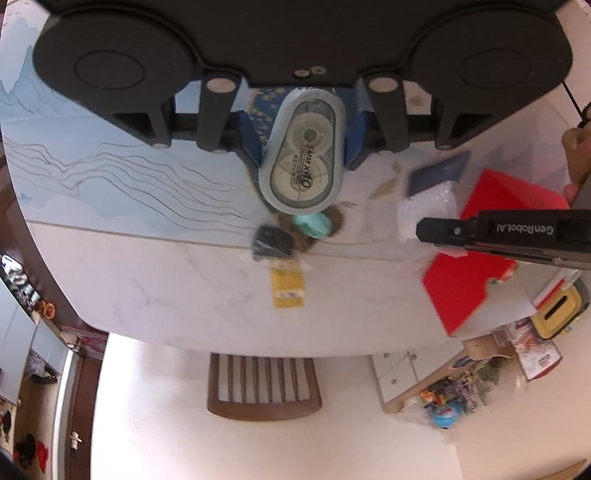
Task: Organize objects
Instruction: 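Carry the plastic bag and tape dispenser over the red box and lower them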
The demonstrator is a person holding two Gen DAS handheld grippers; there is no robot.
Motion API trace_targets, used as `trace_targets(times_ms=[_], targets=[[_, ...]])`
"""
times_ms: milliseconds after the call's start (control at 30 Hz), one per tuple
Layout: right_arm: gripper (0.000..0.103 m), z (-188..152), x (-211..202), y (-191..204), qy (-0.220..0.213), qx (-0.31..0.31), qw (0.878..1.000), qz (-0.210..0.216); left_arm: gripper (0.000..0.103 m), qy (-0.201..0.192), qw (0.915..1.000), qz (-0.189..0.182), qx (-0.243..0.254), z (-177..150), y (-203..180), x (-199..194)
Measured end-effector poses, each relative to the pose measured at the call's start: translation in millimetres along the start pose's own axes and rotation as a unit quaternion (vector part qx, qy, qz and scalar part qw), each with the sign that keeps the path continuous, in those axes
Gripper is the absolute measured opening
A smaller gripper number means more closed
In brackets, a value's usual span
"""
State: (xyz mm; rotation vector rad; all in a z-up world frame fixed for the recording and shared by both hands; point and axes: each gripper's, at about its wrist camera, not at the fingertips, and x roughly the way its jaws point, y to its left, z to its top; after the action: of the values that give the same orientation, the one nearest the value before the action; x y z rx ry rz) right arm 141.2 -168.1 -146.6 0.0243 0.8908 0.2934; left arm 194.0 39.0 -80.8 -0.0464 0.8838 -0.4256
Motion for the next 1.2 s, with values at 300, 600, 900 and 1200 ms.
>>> trace_targets(times_ms=[300, 600, 900, 1200], targets=[[0.048, 20.1, -24.5, 48.7, -0.024, -0.032, 0.999, 0.024, 0.017, -0.024, 0.9996, -0.001, -0.012, 0.2, 30.4, -56.4], [0.048, 51.1, -27.2, 106.3, -0.049, -0.069, 0.995, 0.05, 0.017, -0.058, 0.9979, 0.017, -0.022, 3.7, 76.9, -107.9], [0.048, 73.9, -13.1, 163.7, -0.059, -0.099, 0.991, 0.069, 0.017, -0.081, 0.9944, 0.057, -0.038, 7.4, 137.7, -141.1], [0.048, 89.4, 16.1, 213.0, -0.053, -0.11, 0.989, 0.089, 0.017, -0.084, 0.9892, 0.106, -0.056, 5.5, 205.1, -158.6]])
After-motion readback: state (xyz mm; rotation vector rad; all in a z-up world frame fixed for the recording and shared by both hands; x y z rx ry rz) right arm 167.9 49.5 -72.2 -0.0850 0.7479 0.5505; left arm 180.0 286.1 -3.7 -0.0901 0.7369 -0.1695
